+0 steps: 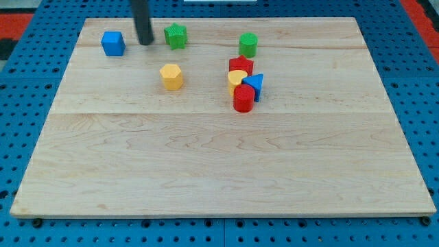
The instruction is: Move the red circle horizontal to the green circle
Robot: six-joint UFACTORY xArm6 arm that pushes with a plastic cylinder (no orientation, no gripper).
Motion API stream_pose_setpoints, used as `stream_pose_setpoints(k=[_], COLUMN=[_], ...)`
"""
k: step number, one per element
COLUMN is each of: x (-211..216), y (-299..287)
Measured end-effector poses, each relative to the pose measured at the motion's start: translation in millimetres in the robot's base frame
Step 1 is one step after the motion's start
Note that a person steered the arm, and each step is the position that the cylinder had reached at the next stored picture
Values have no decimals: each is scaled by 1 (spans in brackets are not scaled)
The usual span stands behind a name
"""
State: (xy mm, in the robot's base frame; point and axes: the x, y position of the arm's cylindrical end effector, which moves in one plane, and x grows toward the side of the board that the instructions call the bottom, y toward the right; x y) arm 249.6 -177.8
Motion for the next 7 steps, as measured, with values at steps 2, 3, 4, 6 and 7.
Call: stream_pose_setpoints(k=[2,3,4,6,7], x=[-3,20,41,170,170], y=[81,88,61,116,128])
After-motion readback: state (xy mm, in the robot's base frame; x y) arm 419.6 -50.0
